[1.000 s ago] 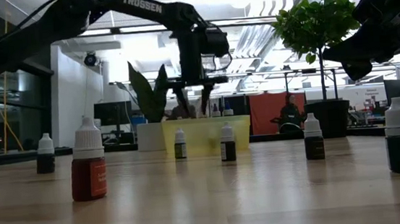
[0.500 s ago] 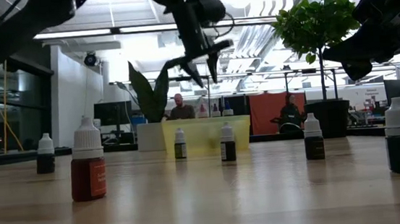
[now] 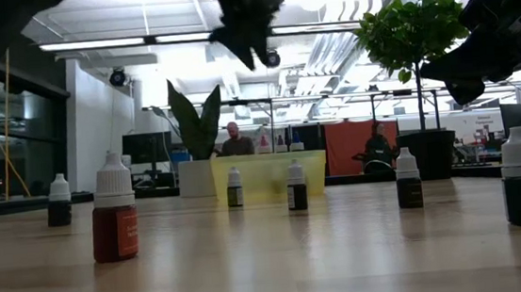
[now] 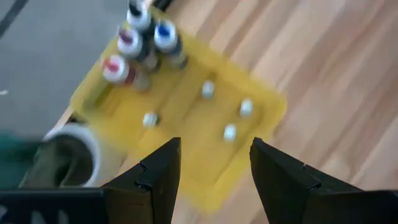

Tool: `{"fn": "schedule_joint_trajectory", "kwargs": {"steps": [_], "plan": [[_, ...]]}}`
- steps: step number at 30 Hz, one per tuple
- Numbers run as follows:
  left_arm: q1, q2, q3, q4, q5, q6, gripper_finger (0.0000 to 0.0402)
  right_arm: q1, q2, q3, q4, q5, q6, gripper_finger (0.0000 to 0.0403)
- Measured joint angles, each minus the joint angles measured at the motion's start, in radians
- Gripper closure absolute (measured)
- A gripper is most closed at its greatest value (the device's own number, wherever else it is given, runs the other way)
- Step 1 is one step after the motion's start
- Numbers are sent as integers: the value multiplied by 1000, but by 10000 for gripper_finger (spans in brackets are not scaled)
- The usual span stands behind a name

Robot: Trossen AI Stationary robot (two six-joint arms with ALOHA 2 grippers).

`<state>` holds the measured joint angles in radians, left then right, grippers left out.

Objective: Pick & Place food coloring
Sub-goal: Put the small black food coloring bottle into the yellow bin

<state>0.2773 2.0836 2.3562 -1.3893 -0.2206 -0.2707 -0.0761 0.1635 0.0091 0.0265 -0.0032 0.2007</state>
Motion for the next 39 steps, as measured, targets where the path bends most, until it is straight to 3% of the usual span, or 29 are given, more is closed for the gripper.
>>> {"fn": "schedule_joint_trajectory", "kwargs": {"steps": [7, 10, 14, 20, 27, 32, 39], "plan": [[-95, -86, -6, -183, -56, 23, 220, 0, 0, 0, 0, 0, 0, 402], [-131, -147, -75, -181, -56, 27, 220, 0, 0, 0, 0, 0, 0, 402], [-175, -254, -233, -181, -63, 15, 220, 0, 0, 0, 0, 0, 0, 402], [-223, -450, -613, -38, -49, -110, 220, 0, 0, 0, 0, 0, 0, 402], [-281, -596, -1011, 168, 44, -435, 220, 0, -1, 0, 0, 0, 0, 402], [-322, -611, -1152, 186, 81, -541, 220, 0, 0, 0, 0, 0, 0, 402], [-382, -611, -1225, 218, 142, -581, 220, 0, -1, 0, 0, 0, 0, 402]]}}
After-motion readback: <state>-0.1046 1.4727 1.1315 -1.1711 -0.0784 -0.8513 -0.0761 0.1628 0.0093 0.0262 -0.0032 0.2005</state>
